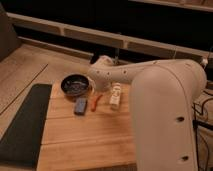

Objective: Place the pepper on the white sponge

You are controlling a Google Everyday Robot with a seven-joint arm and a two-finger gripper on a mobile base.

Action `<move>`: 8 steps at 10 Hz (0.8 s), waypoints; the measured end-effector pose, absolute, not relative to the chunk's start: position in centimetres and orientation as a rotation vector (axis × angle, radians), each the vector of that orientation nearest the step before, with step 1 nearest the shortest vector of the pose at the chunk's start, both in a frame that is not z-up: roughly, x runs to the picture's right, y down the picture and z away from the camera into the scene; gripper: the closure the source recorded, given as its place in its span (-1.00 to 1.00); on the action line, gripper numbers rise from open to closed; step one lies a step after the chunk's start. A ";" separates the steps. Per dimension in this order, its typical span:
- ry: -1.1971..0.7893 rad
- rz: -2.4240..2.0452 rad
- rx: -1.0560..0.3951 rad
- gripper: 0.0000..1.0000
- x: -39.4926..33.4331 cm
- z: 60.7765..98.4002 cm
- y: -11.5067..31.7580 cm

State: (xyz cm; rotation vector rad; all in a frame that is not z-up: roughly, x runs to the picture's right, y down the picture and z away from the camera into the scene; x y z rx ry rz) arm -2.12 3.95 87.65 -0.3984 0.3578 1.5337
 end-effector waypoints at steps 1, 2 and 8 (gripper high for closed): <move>0.353 1.537 -0.414 -0.30 -2.7 88.2 4.5; 0.345 1.535 -0.444 -0.30 -3.8 88.9 5.3; 0.364 1.505 -0.509 -0.30 -5.3 90.8 7.7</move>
